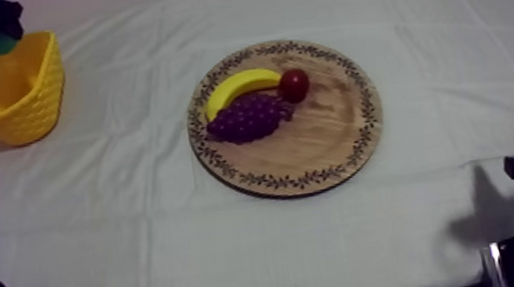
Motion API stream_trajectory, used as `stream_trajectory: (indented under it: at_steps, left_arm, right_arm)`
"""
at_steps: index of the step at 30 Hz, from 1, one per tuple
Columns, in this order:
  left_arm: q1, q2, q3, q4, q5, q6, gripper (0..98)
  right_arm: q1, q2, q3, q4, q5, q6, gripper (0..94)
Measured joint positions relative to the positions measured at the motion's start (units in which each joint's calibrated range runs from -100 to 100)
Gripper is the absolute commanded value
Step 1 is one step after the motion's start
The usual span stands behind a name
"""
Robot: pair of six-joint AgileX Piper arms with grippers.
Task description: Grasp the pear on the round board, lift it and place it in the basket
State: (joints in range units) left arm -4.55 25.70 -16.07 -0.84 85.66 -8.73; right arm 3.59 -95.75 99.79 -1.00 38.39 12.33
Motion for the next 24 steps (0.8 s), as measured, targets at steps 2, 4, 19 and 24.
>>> stream_trajectory:
  at_steps: [2, 4, 19, 24]
  left_arm:
    - [-0.12, 1.1, 0.32, 0.17, 0.01, -0.18, 53.6]
    - [-0.16, 1.52, 0.73, 0.19, -0.49, -0.25, 56.4]
    - [-0.59, -6.63, 11.1, 0.15, -4.59, 0.46, 88.8]
    - [-0.05, -12.25, 14.77, -0.25, -6.13, 1.13, 87.8]
  right_arm:
    - [0.0, 0.0, 0.0, 0.0, 0.0, 0.0, 0.3]
    - [0.0, 0.0, 0.0, 0.0, 0.0, 0.0, 0.3]
    - [0.0, 0.0, 0.0, 0.0, 0.0, 0.15, 0.3]
    - [0.0, 0.0, 0.0, 0.0, 0.0, -0.1, 0.3]
